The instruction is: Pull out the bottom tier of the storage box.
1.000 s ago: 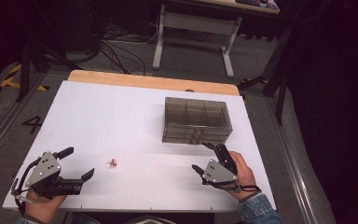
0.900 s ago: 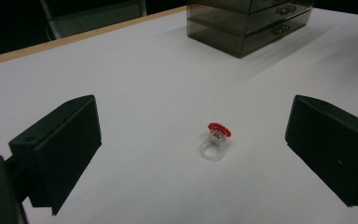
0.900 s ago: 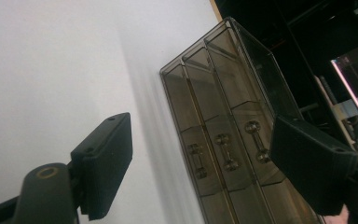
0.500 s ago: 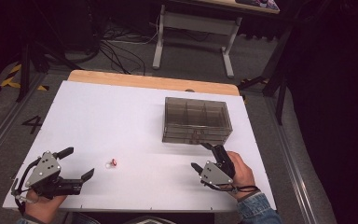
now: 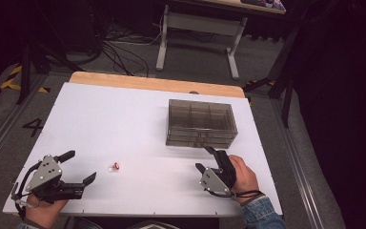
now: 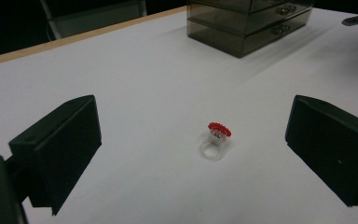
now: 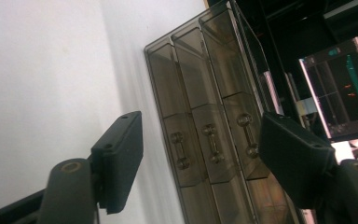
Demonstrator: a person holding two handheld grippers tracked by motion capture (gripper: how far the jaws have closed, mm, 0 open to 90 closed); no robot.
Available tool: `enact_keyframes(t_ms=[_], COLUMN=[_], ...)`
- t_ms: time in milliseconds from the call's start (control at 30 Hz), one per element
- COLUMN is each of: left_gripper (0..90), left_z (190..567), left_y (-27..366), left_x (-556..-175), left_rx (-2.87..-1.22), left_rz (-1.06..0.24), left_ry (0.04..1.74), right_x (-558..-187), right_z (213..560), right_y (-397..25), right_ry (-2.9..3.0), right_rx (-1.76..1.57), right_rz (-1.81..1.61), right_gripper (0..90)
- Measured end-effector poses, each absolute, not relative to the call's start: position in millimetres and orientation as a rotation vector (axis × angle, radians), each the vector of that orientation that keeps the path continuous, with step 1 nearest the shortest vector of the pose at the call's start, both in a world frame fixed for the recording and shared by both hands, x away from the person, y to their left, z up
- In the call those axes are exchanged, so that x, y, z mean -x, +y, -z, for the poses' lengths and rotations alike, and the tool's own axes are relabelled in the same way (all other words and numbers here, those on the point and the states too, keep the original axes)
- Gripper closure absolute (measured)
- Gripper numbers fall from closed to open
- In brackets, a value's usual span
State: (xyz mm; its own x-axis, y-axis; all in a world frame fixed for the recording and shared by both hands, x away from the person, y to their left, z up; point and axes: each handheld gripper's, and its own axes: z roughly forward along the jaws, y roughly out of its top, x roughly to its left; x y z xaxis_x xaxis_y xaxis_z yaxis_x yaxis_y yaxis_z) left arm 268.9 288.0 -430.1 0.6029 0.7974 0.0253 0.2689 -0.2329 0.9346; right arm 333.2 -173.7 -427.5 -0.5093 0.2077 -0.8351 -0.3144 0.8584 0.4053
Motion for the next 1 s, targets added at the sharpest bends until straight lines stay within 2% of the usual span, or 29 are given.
enact_keyframes(t_ms=[1000], left_gripper=[4.2], left_z=[430.2], left_y=[288.2], left_x=[-269.0], left_rx=[-1.791], left_rz=[-0.637], left_ry=[0.867], right_x=[-340.4], right_z=[459.5], right_y=[-160.3], right_ry=[1.879], right_rx=[0.115], right_rz=[-0.439], right_gripper=[39.2])
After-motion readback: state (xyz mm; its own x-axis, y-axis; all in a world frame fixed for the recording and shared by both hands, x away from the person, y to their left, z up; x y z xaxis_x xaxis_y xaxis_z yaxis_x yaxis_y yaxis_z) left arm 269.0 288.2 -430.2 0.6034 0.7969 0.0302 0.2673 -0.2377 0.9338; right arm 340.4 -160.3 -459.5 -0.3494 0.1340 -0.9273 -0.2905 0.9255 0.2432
